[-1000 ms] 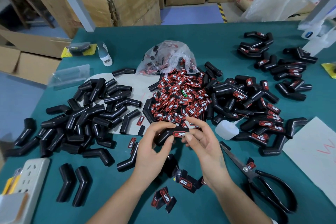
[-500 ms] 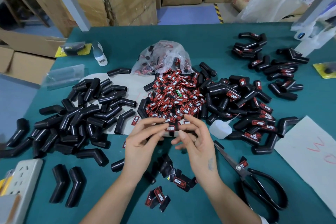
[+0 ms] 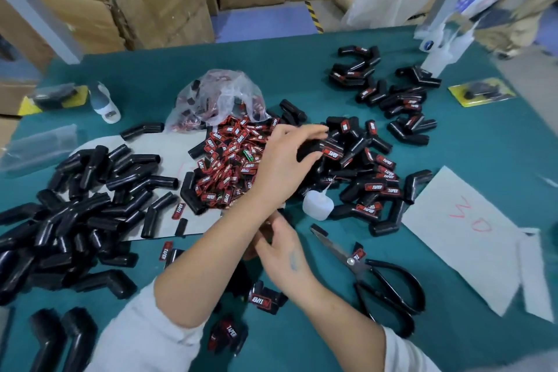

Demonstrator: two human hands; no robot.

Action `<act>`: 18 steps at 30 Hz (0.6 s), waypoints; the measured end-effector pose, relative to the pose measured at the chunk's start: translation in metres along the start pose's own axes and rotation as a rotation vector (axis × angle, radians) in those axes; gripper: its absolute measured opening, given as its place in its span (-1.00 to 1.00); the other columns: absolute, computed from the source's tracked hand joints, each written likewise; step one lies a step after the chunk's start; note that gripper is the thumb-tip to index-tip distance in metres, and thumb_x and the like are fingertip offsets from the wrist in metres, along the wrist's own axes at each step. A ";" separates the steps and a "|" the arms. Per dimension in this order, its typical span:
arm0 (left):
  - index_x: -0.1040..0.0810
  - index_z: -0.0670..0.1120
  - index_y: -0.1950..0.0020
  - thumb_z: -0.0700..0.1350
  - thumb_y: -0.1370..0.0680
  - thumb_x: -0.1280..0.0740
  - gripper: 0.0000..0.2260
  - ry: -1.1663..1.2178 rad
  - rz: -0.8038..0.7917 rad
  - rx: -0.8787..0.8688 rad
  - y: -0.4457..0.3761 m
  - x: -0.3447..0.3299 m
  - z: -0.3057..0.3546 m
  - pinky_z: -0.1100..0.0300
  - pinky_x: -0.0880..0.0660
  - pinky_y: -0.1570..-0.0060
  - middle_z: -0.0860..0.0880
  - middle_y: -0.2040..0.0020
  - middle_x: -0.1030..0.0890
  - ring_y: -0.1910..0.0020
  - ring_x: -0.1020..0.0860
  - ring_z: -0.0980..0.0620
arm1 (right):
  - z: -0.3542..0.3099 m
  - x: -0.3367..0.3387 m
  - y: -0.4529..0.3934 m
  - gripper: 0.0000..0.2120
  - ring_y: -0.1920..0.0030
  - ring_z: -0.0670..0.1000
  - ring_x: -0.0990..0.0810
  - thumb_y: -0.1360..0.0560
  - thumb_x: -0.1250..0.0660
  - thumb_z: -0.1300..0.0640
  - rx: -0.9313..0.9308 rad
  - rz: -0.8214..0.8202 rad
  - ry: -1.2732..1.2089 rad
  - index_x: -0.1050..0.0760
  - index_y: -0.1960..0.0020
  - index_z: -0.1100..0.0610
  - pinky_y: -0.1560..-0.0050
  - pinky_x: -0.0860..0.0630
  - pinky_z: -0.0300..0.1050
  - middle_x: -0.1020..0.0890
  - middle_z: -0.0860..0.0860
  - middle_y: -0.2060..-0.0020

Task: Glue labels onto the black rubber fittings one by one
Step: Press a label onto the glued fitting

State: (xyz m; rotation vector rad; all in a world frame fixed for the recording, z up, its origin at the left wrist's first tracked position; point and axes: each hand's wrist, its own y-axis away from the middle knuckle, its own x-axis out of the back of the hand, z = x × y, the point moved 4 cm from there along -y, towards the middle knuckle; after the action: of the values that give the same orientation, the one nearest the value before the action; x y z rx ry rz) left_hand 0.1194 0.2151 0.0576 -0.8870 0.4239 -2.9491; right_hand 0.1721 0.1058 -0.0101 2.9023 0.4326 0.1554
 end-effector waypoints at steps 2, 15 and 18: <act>-0.67 -0.01 -0.33 -0.20 -0.54 -0.53 -0.64 -0.104 -0.003 -0.047 -0.003 -0.003 -0.003 -0.03 -0.37 -0.40 0.14 -0.23 -0.67 -0.24 -0.43 0.05 | -0.001 0.004 -0.002 -0.77 -0.04 0.00 -0.68 -0.63 -0.32 0.27 0.010 -0.002 0.056 -0.52 -0.17 -0.04 -0.10 -0.61 -0.05 -0.69 0.00 -0.03; -0.66 -0.17 -0.31 -0.27 -0.59 -0.43 -0.71 -0.886 0.275 0.265 0.123 0.192 -0.104 -0.22 -0.47 -0.25 -0.19 -0.27 -0.59 -0.25 -0.50 -0.33 | -0.026 0.072 0.066 -0.81 0.12 -0.06 -0.68 -0.65 -0.35 -0.01 0.429 0.302 0.355 -0.54 -0.17 -0.31 0.17 -0.59 -0.19 -0.62 -0.26 -0.03; -0.57 -0.17 -0.44 -0.19 -0.60 -0.44 -0.61 -1.042 0.140 0.430 0.132 0.214 -0.126 -0.24 -0.43 -0.29 -0.21 -0.32 -0.57 -0.29 -0.49 -0.34 | -0.012 0.107 0.061 -0.62 0.09 -0.04 -0.62 -0.54 -0.45 0.07 0.346 0.484 0.366 -0.42 -0.20 -0.30 0.14 -0.58 0.02 -0.54 -0.05 -0.15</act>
State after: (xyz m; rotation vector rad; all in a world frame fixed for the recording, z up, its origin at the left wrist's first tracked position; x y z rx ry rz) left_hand -0.1351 0.0963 0.0361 -1.9442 -0.1884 -1.9141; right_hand 0.2893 0.0827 0.0227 3.2666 -0.2306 0.7606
